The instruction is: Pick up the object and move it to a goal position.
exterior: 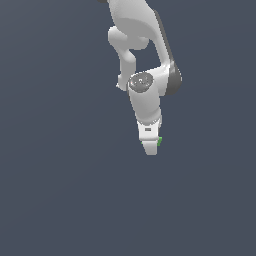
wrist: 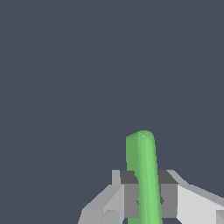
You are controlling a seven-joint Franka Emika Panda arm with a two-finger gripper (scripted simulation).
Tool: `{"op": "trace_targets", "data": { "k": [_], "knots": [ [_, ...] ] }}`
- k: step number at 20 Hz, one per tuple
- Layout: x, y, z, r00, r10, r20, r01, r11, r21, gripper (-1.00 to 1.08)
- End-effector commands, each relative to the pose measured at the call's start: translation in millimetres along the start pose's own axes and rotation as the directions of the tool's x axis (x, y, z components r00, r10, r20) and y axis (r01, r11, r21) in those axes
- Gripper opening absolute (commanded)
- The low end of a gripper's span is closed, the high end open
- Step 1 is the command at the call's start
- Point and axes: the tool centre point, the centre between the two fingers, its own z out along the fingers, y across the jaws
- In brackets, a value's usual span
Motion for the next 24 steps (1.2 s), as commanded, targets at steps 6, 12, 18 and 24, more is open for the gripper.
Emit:
{"op": "trace_targets", "data": {
  "k": [6, 12, 18, 24],
  "knots": [
    [26.1, 39.7, -47.4, 1.000, 0.001, 0.001, -0.001, 1.000, 0.000, -1.00],
    [40.0, 61.2, -71.0, 1.000, 0.001, 0.001, -0.001, 1.000, 0.000, -1.00],
    [47.2, 73.0, -83.3, 1.000, 0.001, 0.000, -0.001, 1.000, 0.000, -1.00],
    [49.4, 76.7, -86.5, 1.000, 0.001, -0.001, -0.001, 1.000, 0.000, -1.00]
  ]
}}
